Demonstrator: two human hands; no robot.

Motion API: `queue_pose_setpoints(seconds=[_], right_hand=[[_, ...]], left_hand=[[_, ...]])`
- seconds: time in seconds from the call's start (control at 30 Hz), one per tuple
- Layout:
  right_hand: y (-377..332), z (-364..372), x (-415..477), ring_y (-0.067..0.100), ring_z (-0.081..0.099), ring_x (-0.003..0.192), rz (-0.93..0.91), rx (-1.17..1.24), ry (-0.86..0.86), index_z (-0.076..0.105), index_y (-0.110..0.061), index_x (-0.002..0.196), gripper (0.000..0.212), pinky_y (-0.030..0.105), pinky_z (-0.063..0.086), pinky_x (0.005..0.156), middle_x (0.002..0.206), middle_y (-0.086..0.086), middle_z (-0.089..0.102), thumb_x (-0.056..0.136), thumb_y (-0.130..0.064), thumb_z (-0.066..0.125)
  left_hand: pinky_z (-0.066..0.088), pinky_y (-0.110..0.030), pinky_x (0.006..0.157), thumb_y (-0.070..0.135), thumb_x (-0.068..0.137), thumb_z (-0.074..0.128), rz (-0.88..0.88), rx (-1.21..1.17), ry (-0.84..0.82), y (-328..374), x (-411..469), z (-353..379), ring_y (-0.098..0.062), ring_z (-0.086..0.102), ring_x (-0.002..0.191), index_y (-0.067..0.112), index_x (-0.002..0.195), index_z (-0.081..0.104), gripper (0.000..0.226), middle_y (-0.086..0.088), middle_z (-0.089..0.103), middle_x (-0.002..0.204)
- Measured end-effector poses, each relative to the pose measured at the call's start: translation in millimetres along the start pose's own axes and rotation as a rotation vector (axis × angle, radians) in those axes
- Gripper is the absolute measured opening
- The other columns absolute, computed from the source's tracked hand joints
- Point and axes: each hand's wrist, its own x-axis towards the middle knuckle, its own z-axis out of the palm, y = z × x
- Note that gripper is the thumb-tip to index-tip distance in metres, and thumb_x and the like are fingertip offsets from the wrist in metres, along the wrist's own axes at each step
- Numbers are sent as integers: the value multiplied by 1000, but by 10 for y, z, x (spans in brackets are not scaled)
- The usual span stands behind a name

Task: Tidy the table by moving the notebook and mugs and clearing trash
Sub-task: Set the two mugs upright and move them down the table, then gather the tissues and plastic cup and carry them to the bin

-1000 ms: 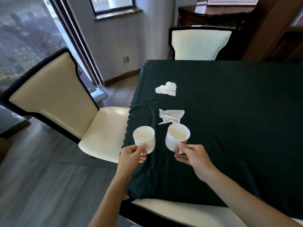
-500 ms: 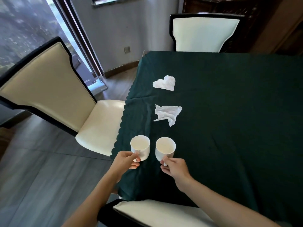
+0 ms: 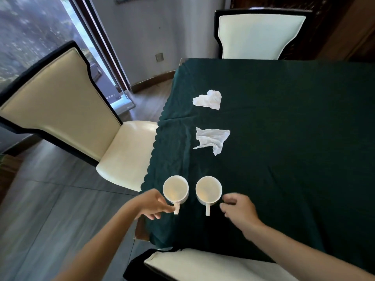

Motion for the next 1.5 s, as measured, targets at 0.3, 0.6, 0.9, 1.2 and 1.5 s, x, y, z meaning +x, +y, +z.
queue_pose_setpoints(seconds=[0.3, 0.6, 0.9, 1.2, 1.5], right_hand=[[-839, -335, 1141, 24, 59, 127, -202, -392, -8, 65, -24, 138, 46, 28, 44, 95, 140, 8, 62, 92, -26, 71], [-1277, 16, 2042, 40, 46, 136, -402, -703, 104, 32, -22, 160, 74, 44, 46, 110, 163, 20, 20, 96, -22, 70], [-1410, 39, 2279, 19, 72, 78, -467, -479, 8, 81, -19, 84, 8, 35, 59, 73, 78, 0, 77, 86, -24, 75], [-1721, 17, 2604, 16, 77, 82, -637, -139, -120, 81, -19, 92, 16, 33, 62, 81, 83, 0, 80, 78, -13, 81], [-2253, -153, 3571, 21, 72, 93, -647, -400, 181, 74, -16, 123, 38, 21, 49, 87, 120, 4, 77, 85, -10, 73]], left_hand=[[49, -28, 63, 54, 89, 76, 186, 308, 371, 938, 504, -970, -20, 66, 67, 14, 72, 69, 44, 0, 71, 65], [50, -32, 103, 24, 97, 70, 467, 114, 462, 1573, 1276, -676, -26, 68, 121, 12, 135, 69, 40, -6, 72, 135], [52, -30, 102, 20, 99, 61, 323, -191, 410, 1697, 1999, -647, -23, 67, 123, 15, 138, 69, 40, -6, 74, 134], [63, -39, 91, 22, 104, 64, 373, -1064, -88, 1732, 2291, -757, -29, 75, 101, -4, 127, 73, 35, -20, 78, 119], [64, -28, 64, 1, 97, 72, 198, -1197, 141, 1529, 2541, -658, -25, 82, 76, -4, 109, 78, 15, -19, 83, 96]])
